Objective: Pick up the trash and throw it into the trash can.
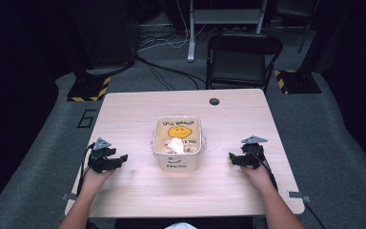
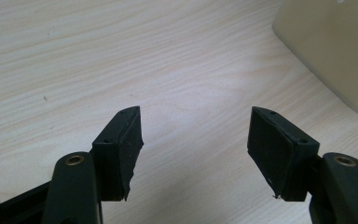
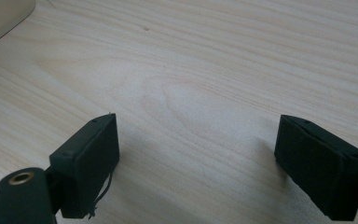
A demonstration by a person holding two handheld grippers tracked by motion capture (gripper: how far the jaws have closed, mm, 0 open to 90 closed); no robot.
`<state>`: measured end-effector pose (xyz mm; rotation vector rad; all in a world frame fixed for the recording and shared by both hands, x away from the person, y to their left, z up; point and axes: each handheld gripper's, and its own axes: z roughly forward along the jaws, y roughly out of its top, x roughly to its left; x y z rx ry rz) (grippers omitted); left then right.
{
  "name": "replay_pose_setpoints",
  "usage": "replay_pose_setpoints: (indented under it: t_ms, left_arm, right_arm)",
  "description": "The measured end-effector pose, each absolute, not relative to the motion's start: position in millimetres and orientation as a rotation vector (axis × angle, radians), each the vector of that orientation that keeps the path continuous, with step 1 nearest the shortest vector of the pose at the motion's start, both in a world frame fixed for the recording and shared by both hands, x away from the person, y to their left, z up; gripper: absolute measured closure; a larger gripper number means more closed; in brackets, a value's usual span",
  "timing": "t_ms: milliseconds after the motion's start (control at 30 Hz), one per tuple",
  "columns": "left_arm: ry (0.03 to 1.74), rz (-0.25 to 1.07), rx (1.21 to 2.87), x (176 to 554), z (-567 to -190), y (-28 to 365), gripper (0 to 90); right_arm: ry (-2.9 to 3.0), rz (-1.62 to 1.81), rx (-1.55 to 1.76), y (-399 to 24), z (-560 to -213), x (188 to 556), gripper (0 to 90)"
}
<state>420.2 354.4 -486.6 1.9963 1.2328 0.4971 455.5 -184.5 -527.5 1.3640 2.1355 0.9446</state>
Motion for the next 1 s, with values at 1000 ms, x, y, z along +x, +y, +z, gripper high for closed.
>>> replay_pose_setpoints:
  t_ms: [1000]
  left_arm:
    - [1.368, 0.523, 2.029, 425, -514, 380, 25.4]
  right_arm:
    - [2.131, 0.948, 1.370, -184, -527, 454, 13.2]
